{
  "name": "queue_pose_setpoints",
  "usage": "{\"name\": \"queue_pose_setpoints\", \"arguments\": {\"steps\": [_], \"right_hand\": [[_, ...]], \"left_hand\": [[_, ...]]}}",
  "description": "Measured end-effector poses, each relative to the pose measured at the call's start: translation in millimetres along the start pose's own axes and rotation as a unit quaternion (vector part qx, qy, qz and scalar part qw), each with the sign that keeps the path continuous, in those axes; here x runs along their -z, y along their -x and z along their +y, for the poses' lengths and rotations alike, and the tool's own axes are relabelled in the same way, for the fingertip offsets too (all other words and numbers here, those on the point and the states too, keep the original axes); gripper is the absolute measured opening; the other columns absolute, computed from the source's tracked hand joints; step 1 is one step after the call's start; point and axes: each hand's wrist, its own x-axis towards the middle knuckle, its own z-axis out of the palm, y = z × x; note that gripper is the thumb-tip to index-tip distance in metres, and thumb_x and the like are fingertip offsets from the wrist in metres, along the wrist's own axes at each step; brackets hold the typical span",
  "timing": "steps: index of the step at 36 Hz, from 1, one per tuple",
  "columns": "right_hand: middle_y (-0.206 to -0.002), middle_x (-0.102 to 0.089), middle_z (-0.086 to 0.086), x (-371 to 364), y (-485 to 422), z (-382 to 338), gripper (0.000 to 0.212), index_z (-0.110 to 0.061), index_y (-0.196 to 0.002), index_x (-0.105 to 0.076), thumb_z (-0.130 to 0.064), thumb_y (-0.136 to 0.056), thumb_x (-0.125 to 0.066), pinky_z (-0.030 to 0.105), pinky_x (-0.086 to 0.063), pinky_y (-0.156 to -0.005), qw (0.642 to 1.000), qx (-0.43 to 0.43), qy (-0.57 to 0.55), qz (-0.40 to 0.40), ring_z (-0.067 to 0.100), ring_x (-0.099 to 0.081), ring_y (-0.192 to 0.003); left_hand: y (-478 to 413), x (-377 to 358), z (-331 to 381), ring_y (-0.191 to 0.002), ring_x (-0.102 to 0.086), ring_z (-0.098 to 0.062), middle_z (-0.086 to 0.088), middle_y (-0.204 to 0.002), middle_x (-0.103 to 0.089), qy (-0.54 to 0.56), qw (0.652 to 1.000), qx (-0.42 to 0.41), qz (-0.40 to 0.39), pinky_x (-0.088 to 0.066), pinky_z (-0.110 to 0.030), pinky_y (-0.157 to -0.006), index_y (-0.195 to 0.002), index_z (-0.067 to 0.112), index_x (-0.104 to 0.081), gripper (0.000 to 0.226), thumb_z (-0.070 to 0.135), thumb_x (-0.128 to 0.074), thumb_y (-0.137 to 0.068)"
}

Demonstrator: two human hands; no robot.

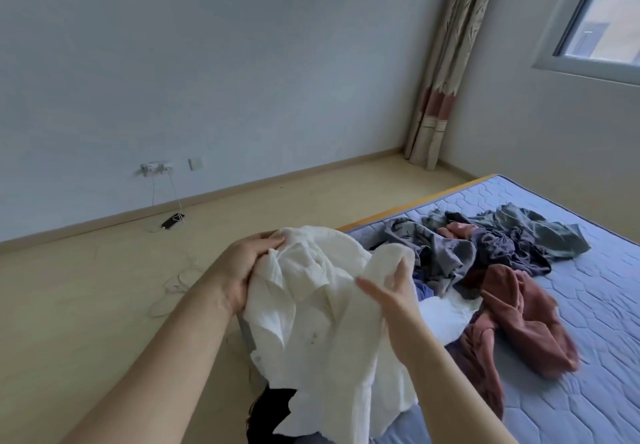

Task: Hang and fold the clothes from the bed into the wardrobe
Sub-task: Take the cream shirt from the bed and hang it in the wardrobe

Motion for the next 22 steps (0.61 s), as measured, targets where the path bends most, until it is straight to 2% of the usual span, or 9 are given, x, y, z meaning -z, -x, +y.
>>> {"name": "queue_pose_setpoints", "arguments": {"steps": [3,5,6,8,9,13,15,18,22], "right_hand": [[-0.146,-0.021,-0.013,-9.5,4.6,17.5,0.116,-0.026,-0.15,-0.005,-0.034,-0.064,-0.082,0.035,-0.025,-0.113,0.988,-0.042,0.141,-0.039,0.011,-0.022,-0.139],[-0.148,-0.031,-0.013,-16.4,7.1,25.2,0.107,-0.034,-0.145,-0.025,-0.058,-0.053,-0.071,0.046,-0.03,-0.111,0.96,-0.04,0.271,-0.052,0.015,-0.03,-0.137],[-0.136,-0.048,-0.012,-16.1,3.2,29.6,0.082,-0.036,-0.133,-0.044,-0.059,-0.057,-0.067,0.043,-0.038,-0.104,0.956,-0.024,0.288,-0.052,0.016,-0.044,-0.127],[-0.1,-0.066,-0.006,-17.2,2.5,24.4,0.019,-0.027,-0.097,-0.063,-0.032,-0.079,-0.062,0.029,-0.047,-0.084,0.966,-0.011,0.256,-0.026,0.017,-0.059,-0.098],[-0.091,-0.067,-0.002,-16.6,1.3,21.0,0.009,-0.023,-0.088,-0.064,-0.02,-0.085,-0.057,0.028,-0.046,-0.076,0.97,-0.009,0.241,-0.013,0.018,-0.06,-0.089],[-0.077,-0.061,0.006,-15.9,-7.3,5.8,0.013,-0.009,-0.08,-0.061,-0.011,-0.085,-0.049,0.031,-0.037,-0.065,0.974,-0.002,0.222,0.051,0.02,-0.051,-0.072],[-0.078,-0.061,0.008,-18.8,-8.9,-9.3,0.016,-0.01,-0.078,-0.062,-0.005,-0.083,-0.047,0.031,-0.039,-0.066,0.985,-0.003,0.149,0.082,0.021,-0.052,-0.074],[-0.078,-0.062,0.005,-20.8,-12.6,-43.0,0.024,-0.015,-0.076,-0.062,-0.002,-0.085,-0.044,0.027,-0.043,-0.066,0.995,0.01,0.024,0.092,0.02,-0.054,-0.076],[-0.086,-0.065,0.003,-24.9,-22.4,-82.0,0.012,-0.017,-0.088,-0.063,-0.017,-0.09,-0.051,0.028,-0.048,-0.069,0.994,-0.013,-0.088,0.064,0.019,-0.06,-0.082]], "left_hand": [[3.4,-14.5,5.3,-0.056,-0.064,-0.019,-0.01,-0.07,-0.064,0.029,0.997,-0.007,-0.075,-0.053,-0.024,-0.05,-0.083,0.005,-0.065,0.019,0.007,-0.047,-0.089],[4.4,-24.2,7.6,-0.053,-0.063,-0.017,-0.009,-0.065,-0.065,0.024,0.994,-0.019,-0.101,-0.053,-0.023,-0.05,-0.07,0.007,-0.07,0.026,0.005,-0.048,-0.085],[5.4,-28.6,8.9,-0.053,-0.063,-0.017,-0.008,-0.064,-0.065,0.018,0.994,-0.025,-0.107,-0.053,-0.022,-0.05,-0.066,0.008,-0.071,0.031,0.004,-0.048,-0.085],[5.5,-33.8,12.4,-0.052,-0.063,-0.016,-0.008,-0.063,-0.065,0.02,0.994,-0.033,-0.098,-0.053,-0.021,-0.049,-0.067,0.008,-0.07,0.035,0.002,-0.044,-0.09],[4.0,-33.6,14.9,-0.051,-0.062,-0.016,-0.007,-0.062,-0.065,0.03,0.996,-0.032,-0.081,-0.052,-0.02,-0.049,-0.071,0.008,-0.068,0.033,0.003,-0.043,-0.092],[-9.6,-20.3,21.8,-0.063,-0.06,-0.019,-0.006,-0.075,-0.062,0.043,0.995,-0.049,0.076,-0.051,-0.025,-0.05,-0.09,0.015,-0.059,0.013,0.009,-0.049,-0.094],[-12.2,-14.6,21.0,-0.075,-0.058,-0.015,-0.001,-0.09,-0.059,0.033,0.987,-0.093,0.127,-0.048,-0.027,-0.056,-0.11,0.021,-0.054,0.02,0.012,-0.053,-0.093],[-5.5,-14.7,12.5,-0.092,-0.057,-0.013,0.0,-0.119,-0.051,-0.001,0.991,-0.108,0.083,-0.046,-0.029,-0.066,-0.138,0.024,-0.035,0.049,0.027,-0.054,-0.093],[-4.6,-9.6,-7.8,-0.114,-0.053,-0.02,0.0,-0.141,-0.042,-0.147,0.984,-0.101,0.011,-0.048,-0.036,-0.09,-0.144,0.033,-0.021,0.089,0.043,-0.073,-0.074]]}}
